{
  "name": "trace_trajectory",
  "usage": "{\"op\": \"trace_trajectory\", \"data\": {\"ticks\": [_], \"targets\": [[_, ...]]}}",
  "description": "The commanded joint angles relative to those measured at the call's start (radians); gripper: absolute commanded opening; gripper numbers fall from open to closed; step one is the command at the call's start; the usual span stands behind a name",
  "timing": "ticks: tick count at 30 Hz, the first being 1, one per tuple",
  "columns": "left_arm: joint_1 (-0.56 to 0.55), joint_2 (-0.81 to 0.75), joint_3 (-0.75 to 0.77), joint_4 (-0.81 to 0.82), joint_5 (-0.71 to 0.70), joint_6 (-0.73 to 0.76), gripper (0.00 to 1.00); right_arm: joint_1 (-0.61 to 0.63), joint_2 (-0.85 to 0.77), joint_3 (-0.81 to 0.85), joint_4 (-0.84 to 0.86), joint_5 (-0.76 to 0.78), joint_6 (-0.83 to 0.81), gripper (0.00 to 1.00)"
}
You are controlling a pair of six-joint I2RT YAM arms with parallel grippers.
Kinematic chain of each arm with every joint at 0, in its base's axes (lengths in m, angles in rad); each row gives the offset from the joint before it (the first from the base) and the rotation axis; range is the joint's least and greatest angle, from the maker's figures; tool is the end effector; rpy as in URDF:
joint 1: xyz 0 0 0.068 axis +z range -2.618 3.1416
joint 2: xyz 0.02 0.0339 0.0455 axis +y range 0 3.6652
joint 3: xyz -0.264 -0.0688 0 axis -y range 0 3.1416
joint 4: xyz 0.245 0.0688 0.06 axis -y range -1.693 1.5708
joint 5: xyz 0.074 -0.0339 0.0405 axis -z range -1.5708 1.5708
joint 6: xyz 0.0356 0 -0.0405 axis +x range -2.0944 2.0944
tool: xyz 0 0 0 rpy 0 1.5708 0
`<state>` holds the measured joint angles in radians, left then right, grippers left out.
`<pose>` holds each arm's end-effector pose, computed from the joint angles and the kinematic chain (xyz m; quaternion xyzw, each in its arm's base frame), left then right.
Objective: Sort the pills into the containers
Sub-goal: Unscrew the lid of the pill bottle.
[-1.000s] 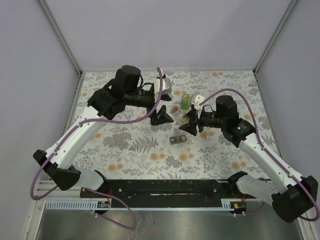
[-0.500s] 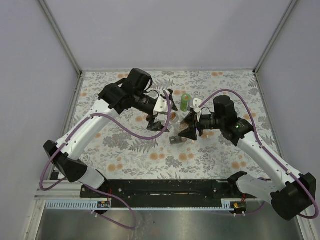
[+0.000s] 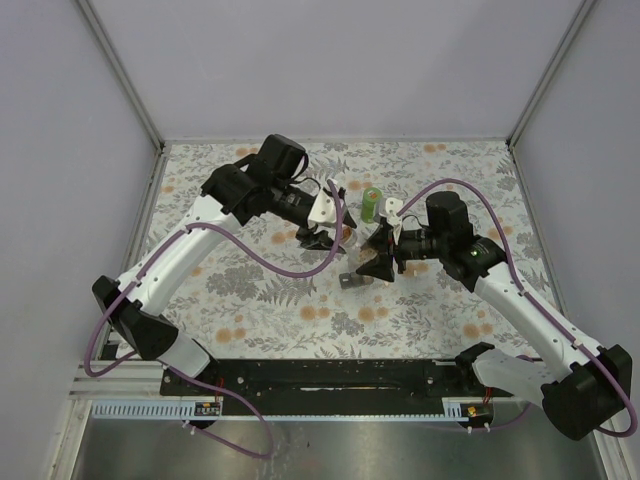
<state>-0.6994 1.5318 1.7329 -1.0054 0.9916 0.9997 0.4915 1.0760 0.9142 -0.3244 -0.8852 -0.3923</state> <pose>0.2124 -0.2176 0.4177 0.7301 0.4051 -0.3871 0.3912 0.1911 0.1335 0.3205 -0.5308 0.6051 0.3895 0.4476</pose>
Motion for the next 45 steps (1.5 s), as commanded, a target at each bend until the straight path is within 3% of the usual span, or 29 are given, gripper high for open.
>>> {"op": "trace_trajectory", "data": {"ticks": [1,4,7,11,21,32,38,45], "targets": [[0.0,0.008,0.03,0.01,0.051,0.016,0.56,0.002,-0.008,0.043,0.021,-0.017,-0.01,0.02],[-0.002,0.008,0.025,0.034,0.048,-0.016,0.48,0.004,-0.011,0.041,0.021,-0.012,-0.008,0.02],[-0.002,0.005,0.019,0.099,0.032,-0.111,0.21,0.004,-0.014,0.041,0.022,0.002,-0.008,0.02],[-0.002,0.002,0.01,0.175,-0.007,-0.267,0.0,0.004,-0.019,0.037,0.031,0.028,-0.011,0.02],[-0.002,-0.073,-0.104,0.409,-0.178,-0.731,0.0,0.004,-0.036,0.032,0.042,0.094,-0.02,0.02],[-0.002,-0.082,-0.079,0.403,-0.409,-1.09,0.0,0.004,-0.042,0.028,0.058,0.155,-0.023,0.02],[-0.002,-0.058,-0.055,0.398,-0.406,-1.187,0.0,0.004,-0.044,0.026,0.056,0.161,-0.026,0.02],[0.008,-0.107,-0.075,0.413,-0.423,-1.116,0.0,0.001,-0.044,0.023,0.064,0.155,-0.02,0.01]]}}
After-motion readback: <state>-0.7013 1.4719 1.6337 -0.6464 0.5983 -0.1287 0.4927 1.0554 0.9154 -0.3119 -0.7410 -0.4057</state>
